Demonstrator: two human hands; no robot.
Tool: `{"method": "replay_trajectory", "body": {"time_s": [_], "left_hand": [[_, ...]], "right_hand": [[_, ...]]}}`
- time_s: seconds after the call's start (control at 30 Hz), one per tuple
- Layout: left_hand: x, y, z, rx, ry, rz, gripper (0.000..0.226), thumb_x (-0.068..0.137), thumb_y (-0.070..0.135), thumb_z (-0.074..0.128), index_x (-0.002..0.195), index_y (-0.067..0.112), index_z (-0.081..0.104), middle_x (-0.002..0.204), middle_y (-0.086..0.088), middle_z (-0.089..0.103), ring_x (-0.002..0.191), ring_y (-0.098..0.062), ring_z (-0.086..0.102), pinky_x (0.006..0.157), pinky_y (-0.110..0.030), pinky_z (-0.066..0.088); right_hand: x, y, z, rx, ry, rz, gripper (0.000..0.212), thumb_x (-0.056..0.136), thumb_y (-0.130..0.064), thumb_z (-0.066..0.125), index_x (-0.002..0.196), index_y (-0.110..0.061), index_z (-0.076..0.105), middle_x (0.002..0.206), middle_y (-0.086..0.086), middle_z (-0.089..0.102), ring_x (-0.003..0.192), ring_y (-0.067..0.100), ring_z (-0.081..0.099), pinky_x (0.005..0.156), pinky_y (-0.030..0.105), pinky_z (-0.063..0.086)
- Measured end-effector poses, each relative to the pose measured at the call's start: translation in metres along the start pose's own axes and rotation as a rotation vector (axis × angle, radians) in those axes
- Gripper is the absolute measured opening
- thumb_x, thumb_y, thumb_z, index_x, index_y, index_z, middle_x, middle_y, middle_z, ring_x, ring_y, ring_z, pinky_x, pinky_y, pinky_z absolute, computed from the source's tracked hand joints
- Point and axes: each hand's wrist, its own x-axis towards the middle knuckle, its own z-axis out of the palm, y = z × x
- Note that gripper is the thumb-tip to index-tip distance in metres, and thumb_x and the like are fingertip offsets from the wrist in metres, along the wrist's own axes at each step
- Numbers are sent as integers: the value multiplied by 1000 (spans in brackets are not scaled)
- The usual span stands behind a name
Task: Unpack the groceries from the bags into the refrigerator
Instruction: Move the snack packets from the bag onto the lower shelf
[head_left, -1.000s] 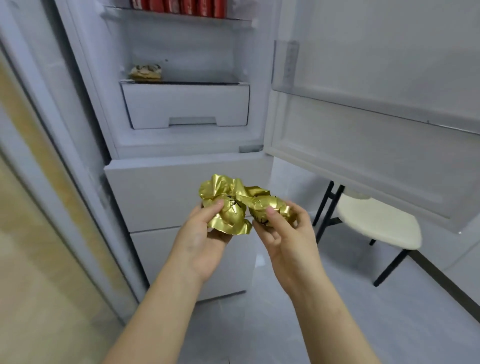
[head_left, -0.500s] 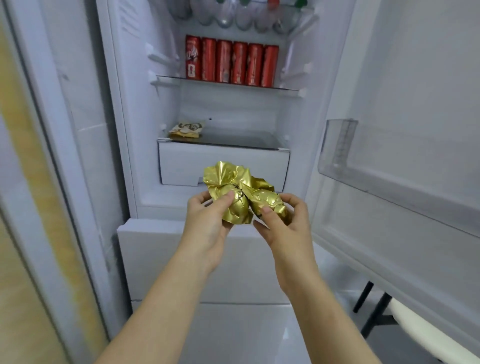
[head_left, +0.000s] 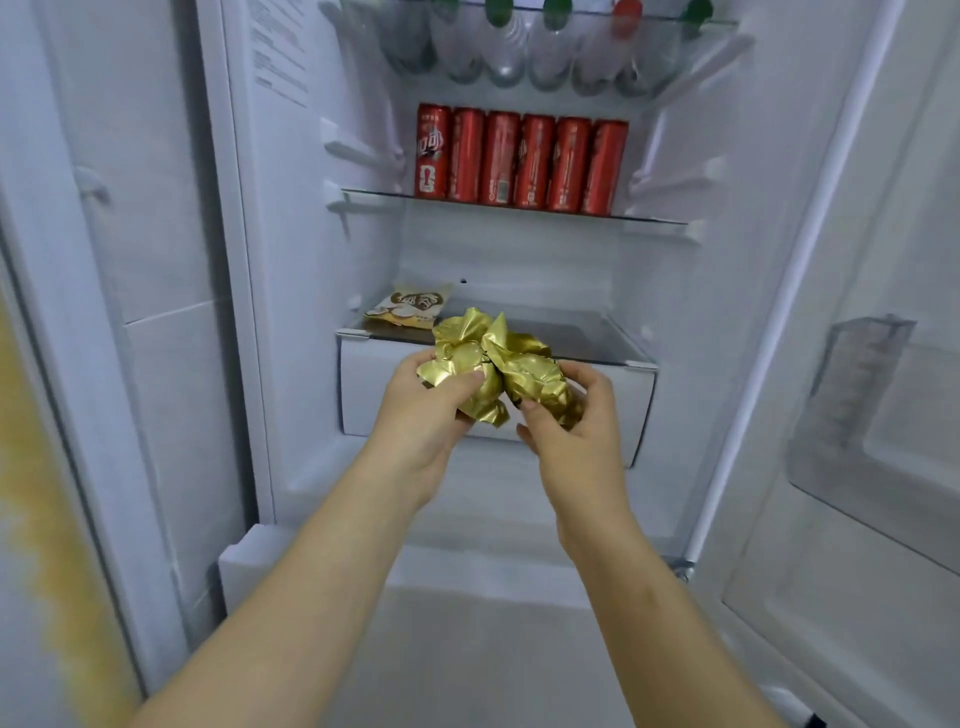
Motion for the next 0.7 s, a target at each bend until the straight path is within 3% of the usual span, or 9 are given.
{"method": "replay_trajectory", "body": {"time_s": [0.13,0.33,0.43,0.57,0.7], "left_hand": [[53,2,-10,57,4,36,41,85,-1,63,123,5,52,114,-15,64,100,-26,65,86,-38,55],[139,14,-17,179,-58,67,39,83,1,66,119,6,54,113,-14,63,100,-26,64,85,-41,55],[179,16,-17,290,-57,122,33,81,8,71,110,11,55,108,-10,64,101,-26,63,87,-43,53],[222,17,-12,530,-18,215,32,80,17,72,103,18,50,99,-2,62,96,-24,61,77,-35,51],[250,14,-3,749,-55,337,36,85,18,67,115,15,48,97,6,53,90,-13,51,68,-23,41]], "right_hand": [[43,16,21,-59,22,-37,35,87,-7,60,104,-35,48,98,-17,58,95,5,60,90,35,52],[110,34,56,-156,115,-182,37,85,-6,62,99,-37,47,95,-22,56,84,-15,53,74,7,42],[143,42,66,-228,127,-216,35,86,-6,61,103,-33,48,96,-21,55,88,-8,54,74,7,41],[182,57,72,-337,139,-205,32,87,-9,61,108,-30,47,100,-11,56,89,3,54,70,8,40],[215,73,72,-463,119,-172,31,89,-12,60,115,-23,50,110,-2,58,95,12,55,72,17,41]]}}
